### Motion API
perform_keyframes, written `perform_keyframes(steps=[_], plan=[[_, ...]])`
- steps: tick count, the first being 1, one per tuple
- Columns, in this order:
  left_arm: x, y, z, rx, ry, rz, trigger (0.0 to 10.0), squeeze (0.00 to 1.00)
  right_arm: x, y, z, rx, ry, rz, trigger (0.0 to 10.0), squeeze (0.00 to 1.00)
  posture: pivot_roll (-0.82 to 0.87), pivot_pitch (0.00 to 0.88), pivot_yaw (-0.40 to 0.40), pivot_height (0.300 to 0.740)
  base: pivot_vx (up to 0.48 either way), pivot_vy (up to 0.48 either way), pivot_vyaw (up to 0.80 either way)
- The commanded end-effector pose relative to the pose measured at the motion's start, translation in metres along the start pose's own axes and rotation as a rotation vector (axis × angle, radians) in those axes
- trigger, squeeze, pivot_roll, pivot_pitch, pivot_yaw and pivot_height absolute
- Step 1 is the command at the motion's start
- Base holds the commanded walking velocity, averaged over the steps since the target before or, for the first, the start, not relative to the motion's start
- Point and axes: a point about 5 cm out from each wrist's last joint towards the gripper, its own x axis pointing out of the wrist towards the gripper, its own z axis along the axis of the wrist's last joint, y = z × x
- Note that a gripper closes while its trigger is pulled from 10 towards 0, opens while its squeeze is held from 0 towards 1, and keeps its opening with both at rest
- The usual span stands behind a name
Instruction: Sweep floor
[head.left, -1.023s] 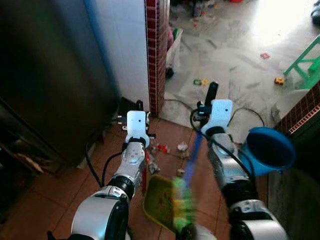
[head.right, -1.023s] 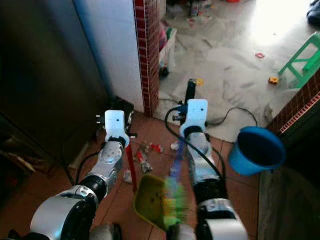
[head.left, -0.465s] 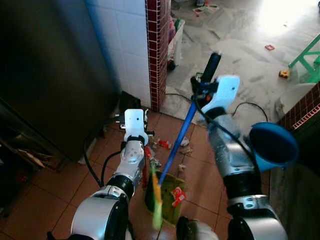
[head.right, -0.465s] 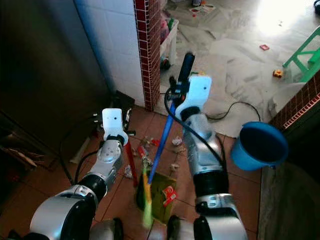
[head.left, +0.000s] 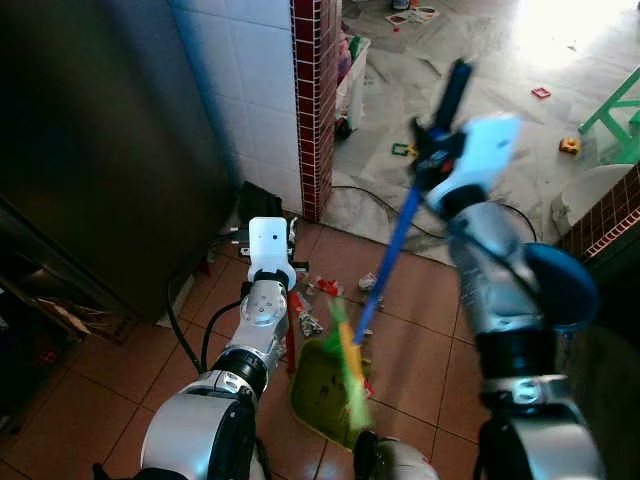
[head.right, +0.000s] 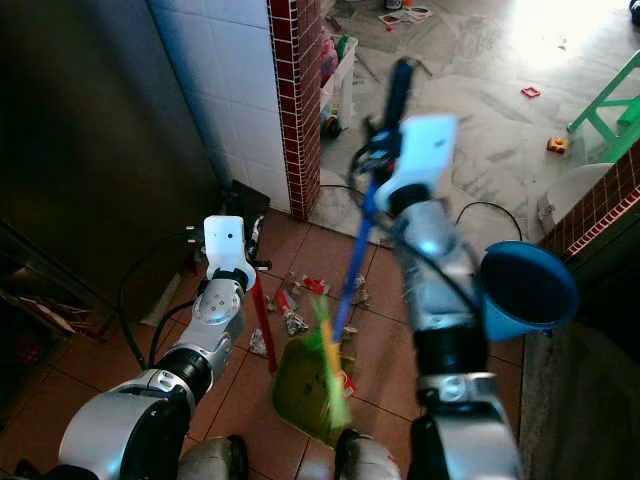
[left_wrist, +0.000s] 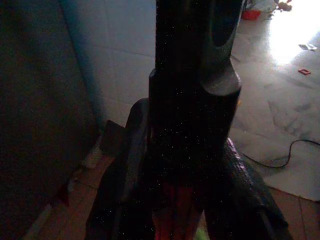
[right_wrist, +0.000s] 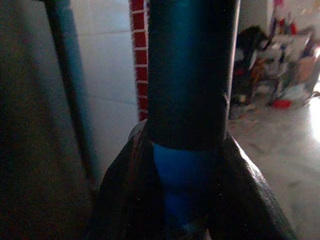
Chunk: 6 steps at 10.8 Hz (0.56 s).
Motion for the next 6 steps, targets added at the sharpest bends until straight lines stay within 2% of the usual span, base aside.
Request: perform_keyframes(steps=[1, 2, 3, 4, 6], plan=[[-0.003, -0.003, -0.006, -0.007, 0.033, -0.003, 10.0, 0.00, 0.006, -0.002, 0.025, -0.052, -0.121, -0.009, 10.0, 0.00, -0.07, 0.160, 0.027, 0.740, 0.000, 0.000, 0.00], [-0.003, -0.003, -0.006, -0.007, 0.031, -0.005, 10.0, 0.00, 0.002, -0.010, 0.019, -0.125, -0.107, -0.032, 10.0, 0.00, -0.07, 0.162, 0.025, 0.740, 0.000, 0.000, 0.00], [-0.003, -0.003, -0.007, -0.007, 0.032, -0.005, 10.0, 0.00, 0.001, -0.012, 0.015, -0.143, -0.098, -0.030, 10.0, 0.00, -0.07, 0.163, 0.025, 0.740, 0.000, 0.000, 0.00], [-0.005, -0.003, -0.008, -0.006, 0.035, -0.006, 10.0, 0.00, -0.007, -0.016, -0.003, -0.222, -0.024, -0.041, 10.0, 0.00, -0.07, 0.164, 0.023, 0.740, 0.000, 0.000, 0.00], [-0.004, -0.003, -0.008, -0.010, 0.036, -0.005, 10.0, 0.00, -0.020, -0.014, -0.036, -0.188, 0.105, -0.074, 10.0, 0.00, -0.07, 0.164, 0.020, 0.740, 0.000, 0.000, 0.00]])
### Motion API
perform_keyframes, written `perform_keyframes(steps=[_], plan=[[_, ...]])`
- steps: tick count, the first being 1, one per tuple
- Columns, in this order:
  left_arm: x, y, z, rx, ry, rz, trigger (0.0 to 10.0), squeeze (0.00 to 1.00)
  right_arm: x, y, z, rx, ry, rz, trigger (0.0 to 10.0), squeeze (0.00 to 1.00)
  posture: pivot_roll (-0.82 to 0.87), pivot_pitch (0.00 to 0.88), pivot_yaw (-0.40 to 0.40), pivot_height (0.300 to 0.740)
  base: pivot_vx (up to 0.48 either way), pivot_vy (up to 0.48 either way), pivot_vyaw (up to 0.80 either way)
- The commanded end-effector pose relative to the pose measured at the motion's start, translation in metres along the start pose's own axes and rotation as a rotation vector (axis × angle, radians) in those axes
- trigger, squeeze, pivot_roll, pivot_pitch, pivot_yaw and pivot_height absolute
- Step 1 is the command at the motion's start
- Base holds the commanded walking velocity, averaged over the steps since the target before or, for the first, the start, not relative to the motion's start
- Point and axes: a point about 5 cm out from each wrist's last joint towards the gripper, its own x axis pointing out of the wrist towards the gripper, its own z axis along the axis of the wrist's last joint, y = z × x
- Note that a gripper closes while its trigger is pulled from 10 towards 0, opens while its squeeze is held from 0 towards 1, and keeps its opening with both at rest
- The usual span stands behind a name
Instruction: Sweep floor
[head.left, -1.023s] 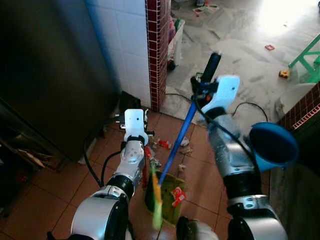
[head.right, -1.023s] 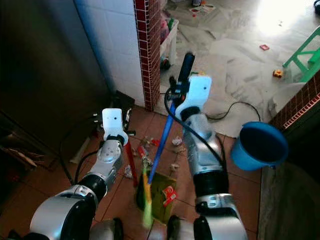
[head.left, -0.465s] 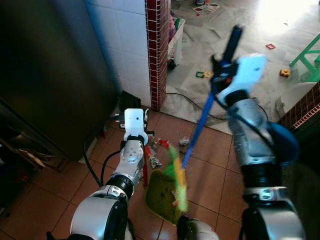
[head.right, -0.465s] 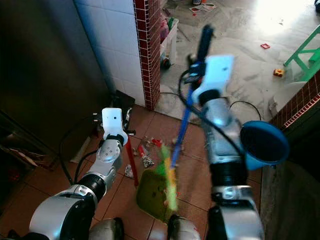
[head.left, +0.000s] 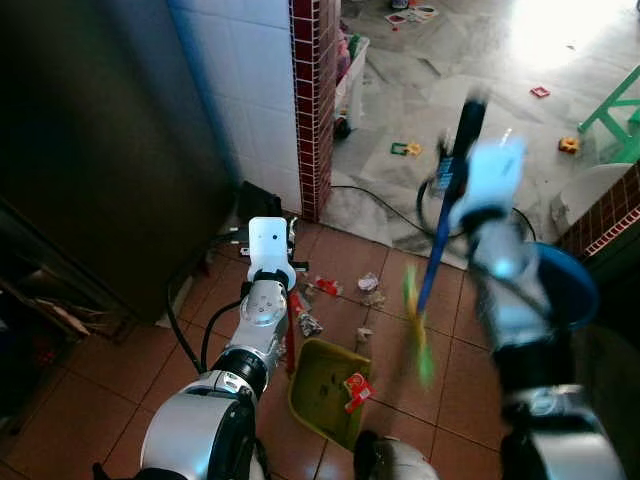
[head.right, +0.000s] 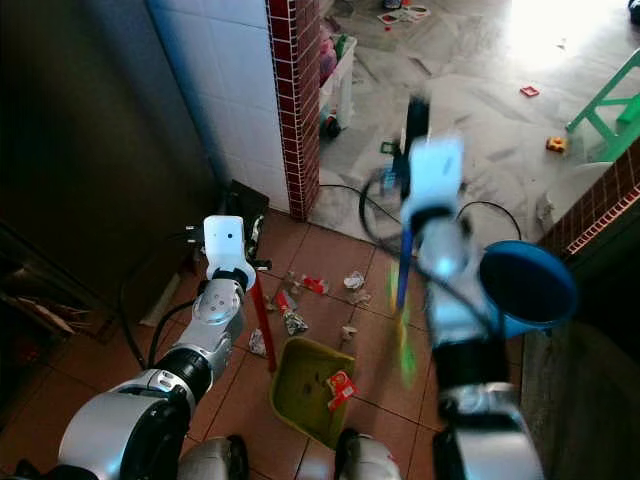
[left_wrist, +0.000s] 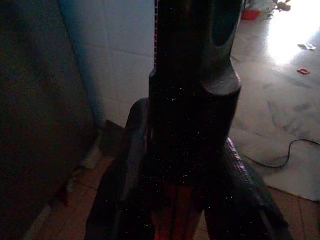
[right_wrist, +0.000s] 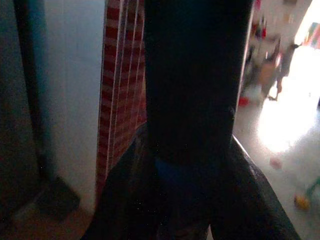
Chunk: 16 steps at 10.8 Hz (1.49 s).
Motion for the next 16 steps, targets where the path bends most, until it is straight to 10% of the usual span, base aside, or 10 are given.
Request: perform_keyframes(steps=[1, 8, 16], plan=[[-0.004, -0.003, -0.008, -0.011, 0.038, -0.004, 10.0, 0.00, -0.002, 0.006, -0.007, 0.051, 0.034, -0.005, 10.0, 0.00, -0.07, 0.164, 0.019, 0.740, 0.000, 0.000, 0.00], [-0.003, -0.003, -0.008, -0.012, 0.046, 0.004, 10.0, 0.00, 0.010, 0.004, 0.012, 0.342, 0.000, -0.043, 10.0, 0.00, -0.08, 0.144, 0.021, 0.740, 0.000, 0.000, 0.00], [-0.004, -0.005, -0.009, -0.013, 0.055, 0.000, 10.0, 0.00, 0.024, -0.035, 0.047, 0.294, -0.118, -0.069, 10.0, 0.00, -0.09, 0.127, 0.024, 0.740, 0.000, 0.000, 0.00]])
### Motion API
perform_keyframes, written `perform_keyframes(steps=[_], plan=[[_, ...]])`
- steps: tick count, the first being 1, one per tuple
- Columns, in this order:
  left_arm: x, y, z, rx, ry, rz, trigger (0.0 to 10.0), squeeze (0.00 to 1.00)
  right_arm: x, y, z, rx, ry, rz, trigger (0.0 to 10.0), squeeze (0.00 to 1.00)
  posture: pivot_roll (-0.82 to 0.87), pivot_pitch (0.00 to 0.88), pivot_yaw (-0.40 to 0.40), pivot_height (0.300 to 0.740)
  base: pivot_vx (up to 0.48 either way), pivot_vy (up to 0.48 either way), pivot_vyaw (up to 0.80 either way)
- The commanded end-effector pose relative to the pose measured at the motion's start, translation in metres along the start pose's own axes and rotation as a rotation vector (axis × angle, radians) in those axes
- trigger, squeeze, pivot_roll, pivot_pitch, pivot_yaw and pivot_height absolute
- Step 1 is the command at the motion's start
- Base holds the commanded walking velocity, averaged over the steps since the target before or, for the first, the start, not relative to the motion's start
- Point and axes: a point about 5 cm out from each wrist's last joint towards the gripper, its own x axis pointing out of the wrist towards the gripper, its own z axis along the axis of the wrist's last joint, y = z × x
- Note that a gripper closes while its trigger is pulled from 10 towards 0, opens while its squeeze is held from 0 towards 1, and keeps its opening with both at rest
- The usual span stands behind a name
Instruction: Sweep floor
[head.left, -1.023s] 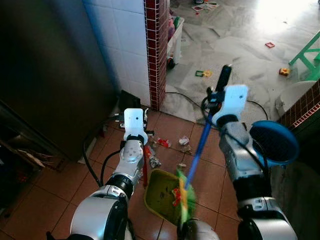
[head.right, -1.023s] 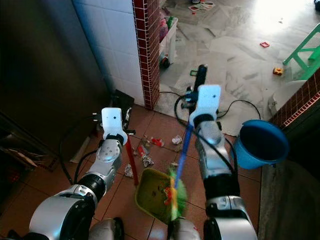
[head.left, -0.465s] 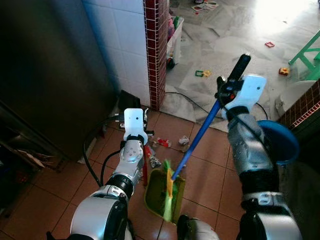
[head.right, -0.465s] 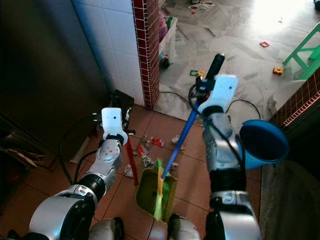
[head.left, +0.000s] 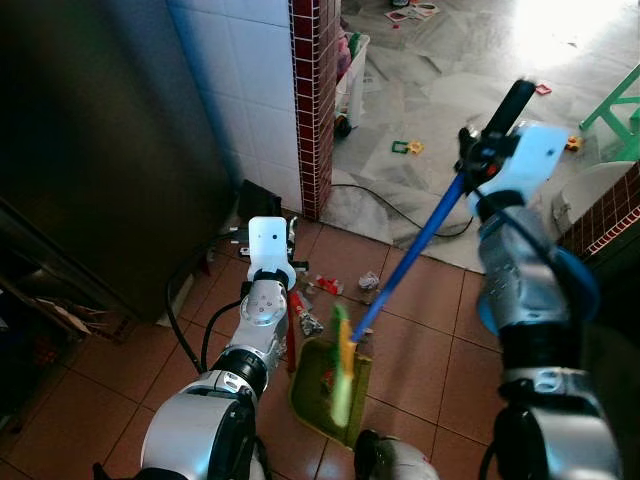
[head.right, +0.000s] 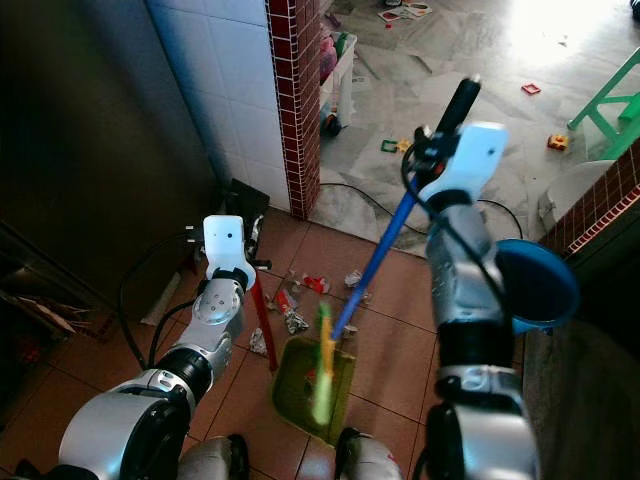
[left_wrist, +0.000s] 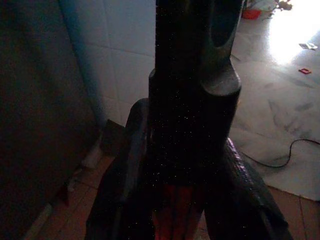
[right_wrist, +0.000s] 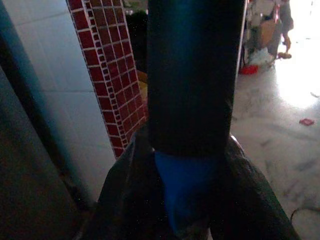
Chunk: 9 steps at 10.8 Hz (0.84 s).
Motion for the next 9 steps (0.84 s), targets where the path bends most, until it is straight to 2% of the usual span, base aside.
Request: perform_keyframes(steps=[1, 4, 5, 6, 7, 9], plan=[[-0.003, -0.004, -0.008, -0.012, 0.054, -0.002, 10.0, 0.00, 0.007, 0.003, 0.027, -0.029, -0.114, 0.033, 10.0, 0.00, -0.10, 0.118, 0.023, 0.740, 0.000, 0.000, 0.00], [0.003, -0.001, 0.001, -0.063, 0.021, -0.029, 10.0, 0.00, 0.004, -0.007, 0.025, -0.200, -0.121, 0.030, 10.0, 0.00, -0.09, 0.104, 0.000, 0.740, 0.000, 0.000, 0.00], [0.004, 0.006, 0.003, -0.070, 0.003, -0.027, 10.0, 0.00, -0.003, -0.013, 0.014, -0.282, -0.077, 0.020, 10.0, 0.00, -0.09, 0.102, -0.019, 0.740, 0.000, 0.000, 0.00], [0.006, 0.015, 0.008, -0.059, -0.025, -0.018, 10.0, 0.00, -0.010, -0.019, 0.001, -0.323, -0.013, 0.001, 10.0, 0.00, -0.10, 0.102, -0.036, 0.740, 0.000, 0.000, 0.00], [0.008, 0.020, 0.015, -0.084, -0.058, -0.030, 10.0, 0.00, -0.014, -0.021, -0.008, -0.361, 0.021, 0.006, 10.0, 0.00, -0.09, 0.099, -0.032, 0.740, 0.000, 0.000, 0.00], [0.015, 0.030, 0.041, -0.088, -0.180, -0.036, 10.0, 0.00, -0.017, -0.010, -0.038, -0.368, 0.096, 0.028, 10.0, 0.00, -0.06, 0.079, -0.005, 0.740, 0.000, 0.000, 0.00]])
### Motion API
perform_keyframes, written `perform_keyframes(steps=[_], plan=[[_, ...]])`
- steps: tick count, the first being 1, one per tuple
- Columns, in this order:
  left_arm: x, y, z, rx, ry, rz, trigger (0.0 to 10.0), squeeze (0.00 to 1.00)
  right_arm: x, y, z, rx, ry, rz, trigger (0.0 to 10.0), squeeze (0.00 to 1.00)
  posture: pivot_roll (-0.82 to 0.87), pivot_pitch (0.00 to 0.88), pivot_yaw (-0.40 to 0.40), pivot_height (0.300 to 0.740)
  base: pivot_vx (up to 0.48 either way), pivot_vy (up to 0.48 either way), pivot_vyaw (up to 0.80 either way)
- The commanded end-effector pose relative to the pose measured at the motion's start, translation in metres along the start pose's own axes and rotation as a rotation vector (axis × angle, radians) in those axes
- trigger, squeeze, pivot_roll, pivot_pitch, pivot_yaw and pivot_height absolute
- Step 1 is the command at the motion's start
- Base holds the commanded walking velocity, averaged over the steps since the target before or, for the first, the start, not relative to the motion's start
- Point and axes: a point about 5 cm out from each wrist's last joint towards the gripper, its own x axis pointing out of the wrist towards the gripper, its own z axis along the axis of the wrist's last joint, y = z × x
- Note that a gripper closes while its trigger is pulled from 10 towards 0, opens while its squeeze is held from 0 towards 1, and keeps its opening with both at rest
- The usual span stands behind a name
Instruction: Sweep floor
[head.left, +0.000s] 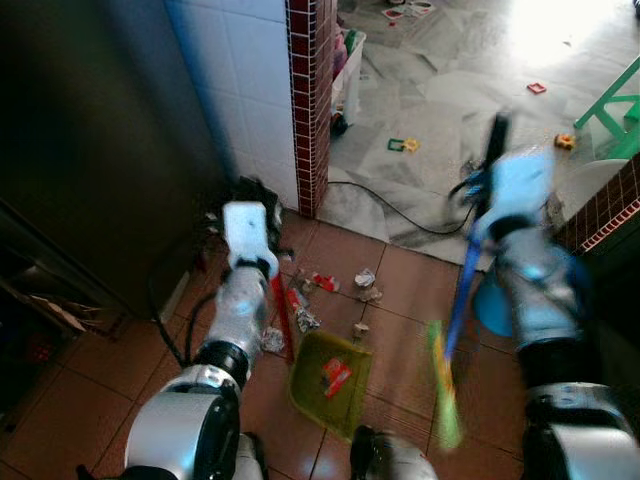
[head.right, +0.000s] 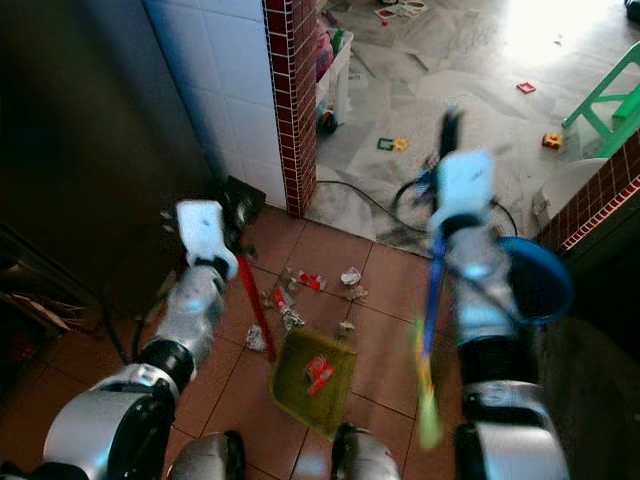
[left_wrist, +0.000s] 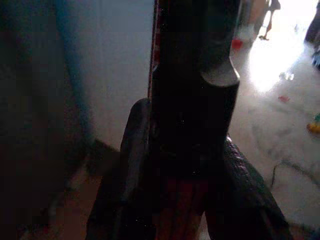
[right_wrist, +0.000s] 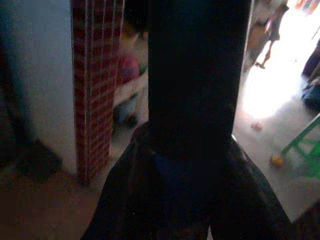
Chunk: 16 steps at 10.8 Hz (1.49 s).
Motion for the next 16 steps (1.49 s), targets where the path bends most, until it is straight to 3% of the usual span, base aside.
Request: perform_keyframes(steps=[1, 4, 5, 7, 9, 10, 11, 12, 14, 16], plan=[[0.009, 0.001, 0.022, -0.032, -0.099, 0.007, 10.0, 0.00, 0.007, 0.012, 0.006, -0.072, -0.038, 0.041, 10.0, 0.00, -0.05, 0.066, 0.019, 0.740, 0.000, 0.000, 0.00], [0.014, 0.002, 0.038, -0.056, -0.155, -0.017, 10.0, 0.00, 0.015, 0.034, 0.002, -0.047, -0.045, 0.173, 10.0, 0.00, -0.03, 0.031, 0.077, 0.740, 0.000, 0.000, 0.00], [0.015, 0.002, 0.044, -0.074, -0.170, -0.045, 10.0, 0.00, 0.012, 0.043, -0.012, -0.029, 0.028, 0.228, 10.0, 0.00, -0.03, 0.026, 0.079, 0.740, 0.000, 0.000, 0.00], [0.010, 0.008, 0.046, -0.075, -0.184, -0.046, 10.0, 0.00, -0.007, 0.054, -0.037, -0.062, 0.068, 0.309, 10.0, 0.00, -0.02, 0.017, 0.066, 0.740, 0.000, 0.000, 0.00], [-0.002, 0.016, 0.049, -0.083, -0.198, -0.032, 10.0, 0.00, -0.006, 0.045, -0.027, 0.069, -0.008, 0.119, 10.0, 0.00, 0.00, 0.009, 0.035, 0.740, 0.000, 0.000, 0.00], [-0.006, 0.019, 0.052, -0.076, -0.206, -0.022, 10.0, 0.00, -0.006, 0.038, -0.020, 0.094, -0.051, 0.032, 10.0, 0.00, 0.00, 0.008, 0.027, 0.740, 0.000, 0.000, 0.00], [-0.015, 0.027, 0.057, -0.058, -0.217, 0.017, 10.0, 0.00, -0.012, 0.028, -0.018, 0.045, -0.062, -0.083, 10.0, 0.00, 0.01, 0.008, 0.007, 0.740, 0.000, 0.000, 0.00], [-0.025, 0.035, 0.059, -0.022, -0.213, 0.049, 10.0, 0.00, -0.016, 0.019, -0.015, 0.141, -0.085, -0.137, 10.0, 0.00, 0.02, 0.008, -0.005, 0.740, 0.000, 0.000, 0.00], [-0.036, 0.038, 0.054, -0.010, -0.180, 0.079, 10.0, 0.00, -0.019, 0.006, -0.009, 0.145, -0.090, -0.211, 10.0, 0.00, 0.02, 0.012, -0.011, 0.740, 0.000, 0.000, 0.00], [-0.043, 0.030, 0.055, -0.024, -0.149, 0.051, 10.0, 0.00, -0.024, 0.006, 0.001, 0.180, -0.133, -0.209, 10.0, 0.00, 0.02, 0.021, 0.005, 0.740, 0.000, 0.000, 0.00]])
